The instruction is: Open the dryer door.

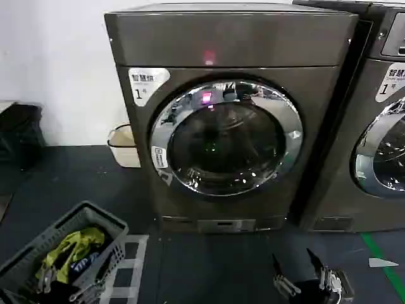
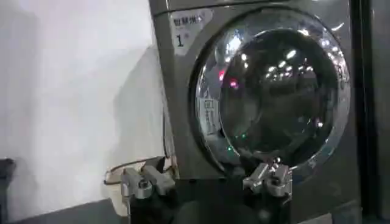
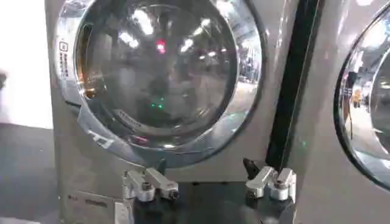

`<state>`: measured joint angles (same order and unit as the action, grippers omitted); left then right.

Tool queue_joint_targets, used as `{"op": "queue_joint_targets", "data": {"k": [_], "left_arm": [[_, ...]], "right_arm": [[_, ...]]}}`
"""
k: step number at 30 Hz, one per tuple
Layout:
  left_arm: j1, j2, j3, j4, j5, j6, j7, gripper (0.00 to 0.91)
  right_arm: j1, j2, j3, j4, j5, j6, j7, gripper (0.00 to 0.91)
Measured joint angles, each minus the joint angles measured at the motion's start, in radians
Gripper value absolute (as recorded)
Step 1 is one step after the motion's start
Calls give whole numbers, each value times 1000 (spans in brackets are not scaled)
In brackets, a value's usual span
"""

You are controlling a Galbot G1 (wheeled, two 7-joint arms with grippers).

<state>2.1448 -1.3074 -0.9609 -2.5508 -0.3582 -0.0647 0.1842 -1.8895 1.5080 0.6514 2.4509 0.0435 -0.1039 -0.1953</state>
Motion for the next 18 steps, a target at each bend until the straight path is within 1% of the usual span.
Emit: {"op": "queue_joint_targets", "data": {"k": [4,6,12,17,18], "left_arm": [[-11,-3,17,1,2,6,5,907],[-15,-6,26,3,3,1,12,907],[-34,-12,42,14,-2,-9,17,907],[-26,-15,44,8,-5,-8,19,907],[-26,-15,44,8,-5,-7,19,907]], "right_arm": [[71,-59,28,-30,85,-2,-69,907],[115,-99,31,-52,130,-13,-87,907],[263,-249,5,-135,268,-44,-107,907],[424,-369,-42,-203,368,-88,-117,907],[463,-391,-58,-218,390,-106,-115,907]]}}
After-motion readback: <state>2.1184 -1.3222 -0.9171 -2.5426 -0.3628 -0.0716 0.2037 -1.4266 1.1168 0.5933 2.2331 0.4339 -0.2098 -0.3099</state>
